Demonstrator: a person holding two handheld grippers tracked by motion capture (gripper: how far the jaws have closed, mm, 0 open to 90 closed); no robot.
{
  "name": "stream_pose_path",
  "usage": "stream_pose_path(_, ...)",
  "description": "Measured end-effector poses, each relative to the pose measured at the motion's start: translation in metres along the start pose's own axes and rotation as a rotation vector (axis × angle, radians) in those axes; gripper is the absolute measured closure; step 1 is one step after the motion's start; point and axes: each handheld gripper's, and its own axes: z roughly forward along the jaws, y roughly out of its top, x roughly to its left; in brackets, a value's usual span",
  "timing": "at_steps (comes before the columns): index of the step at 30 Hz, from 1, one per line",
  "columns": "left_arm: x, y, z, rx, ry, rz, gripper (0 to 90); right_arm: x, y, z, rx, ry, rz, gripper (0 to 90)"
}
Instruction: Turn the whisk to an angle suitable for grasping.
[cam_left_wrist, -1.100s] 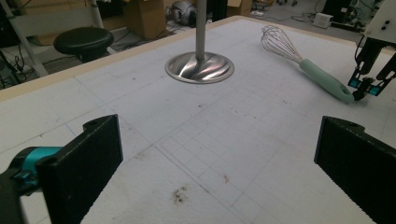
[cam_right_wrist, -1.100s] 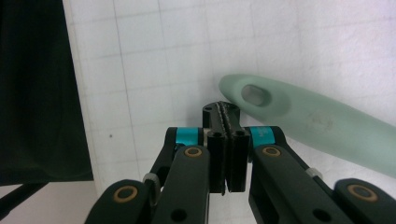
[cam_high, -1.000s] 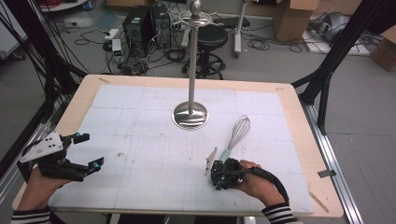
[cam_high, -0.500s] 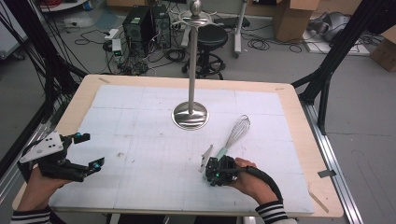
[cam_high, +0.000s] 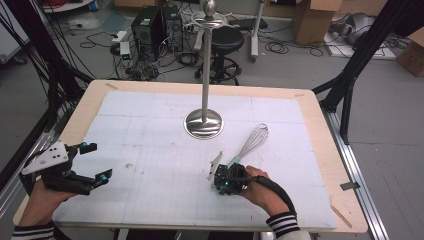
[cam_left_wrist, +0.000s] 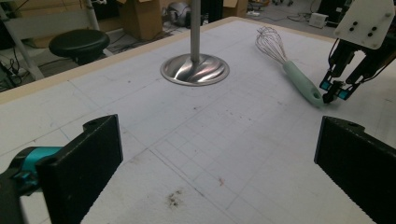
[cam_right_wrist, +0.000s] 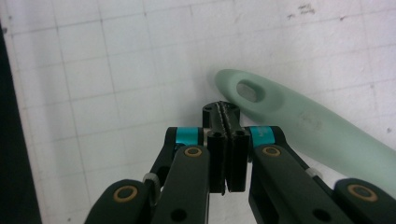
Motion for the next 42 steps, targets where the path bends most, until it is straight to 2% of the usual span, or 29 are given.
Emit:
stream_pose_path(13, 0.001, 0.0, 0.0, -0.001, -0.002, -0.001, 1.7, -0.006, 0.011, 0.004, -0.015, 0.001, 0.012, 89.7)
stream_pose_path(20, 0.001, 0.001, 0.0, -0.005, -0.003, -0.002, 1.7, -0.007, 0.007, -0.007, -0.072, 0.035, 0.025, 87.3)
stream_pose_path(25, 0.002, 0.0, 0.001, -0.003, -0.004, -0.001, 1.7, -0.009, 0.0, -0.023, -0.126, 0.048, 0.024, 83.0)
stream_pose_path(29, 0.003, 0.0, 0.002, -0.002, -0.003, -0.001, 1.7, -0.01, -0.007, -0.036, -0.149, 0.052, 0.022, 74.5)
stream_pose_path(35, 0.003, 0.0, 0.002, 0.002, 0.001, -0.002, 1.7, -0.015, -0.022, -0.055, -0.195, 0.037, 0.022, 55.8)
stream_pose_path(40, 0.003, 0.0, 0.002, 0.002, -0.002, 0.002, 1.7, -0.019, -0.031, -0.069, -0.256, 0.009, 0.026, 29.4)
stream_pose_path(41, 0.003, 0.0, 0.002, 0.004, 0.002, 0.001, 1.7, -0.017, -0.032, -0.072, -0.256, 0.002, 0.046, 23.8)
stream_pose_path(42, 0.003, 0.0, 0.002, 0.004, 0.002, 0.001, 1.7, -0.019, -0.034, -0.074, -0.268, -0.016, 0.026, 18.8)
